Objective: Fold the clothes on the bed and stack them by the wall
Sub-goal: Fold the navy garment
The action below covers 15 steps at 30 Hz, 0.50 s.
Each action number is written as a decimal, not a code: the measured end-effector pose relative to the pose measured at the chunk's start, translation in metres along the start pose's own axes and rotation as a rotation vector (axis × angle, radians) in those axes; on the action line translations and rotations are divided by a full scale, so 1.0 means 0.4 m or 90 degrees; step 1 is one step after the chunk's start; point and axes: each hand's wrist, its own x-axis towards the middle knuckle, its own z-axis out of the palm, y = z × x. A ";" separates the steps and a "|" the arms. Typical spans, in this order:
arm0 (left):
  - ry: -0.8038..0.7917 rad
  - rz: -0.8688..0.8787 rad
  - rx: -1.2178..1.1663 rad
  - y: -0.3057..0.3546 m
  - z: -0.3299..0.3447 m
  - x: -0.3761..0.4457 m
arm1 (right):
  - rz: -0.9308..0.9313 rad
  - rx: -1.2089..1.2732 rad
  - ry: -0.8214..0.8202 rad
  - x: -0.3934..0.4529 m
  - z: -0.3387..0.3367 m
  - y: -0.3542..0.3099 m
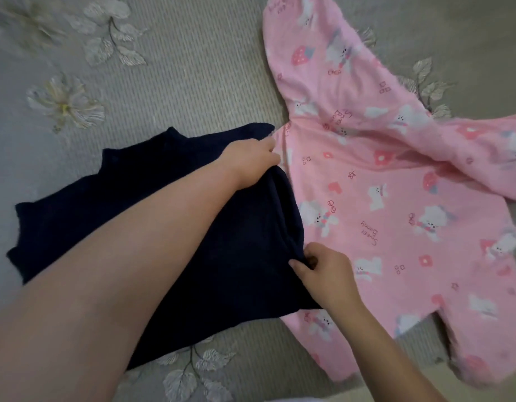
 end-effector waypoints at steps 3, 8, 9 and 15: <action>0.164 -0.062 -0.155 -0.040 -0.005 -0.103 | -0.060 0.024 -0.025 -0.044 -0.027 -0.059; 0.394 -0.044 -0.224 -0.161 -0.010 -0.343 | -0.227 0.002 -0.026 -0.153 0.009 -0.250; 0.401 -0.059 -0.221 -0.192 -0.001 -0.394 | -0.262 -0.009 -0.010 -0.178 0.041 -0.292; 0.323 -0.137 -0.182 -0.373 0.139 -0.704 | -0.300 -0.119 -0.102 -0.324 0.392 -0.489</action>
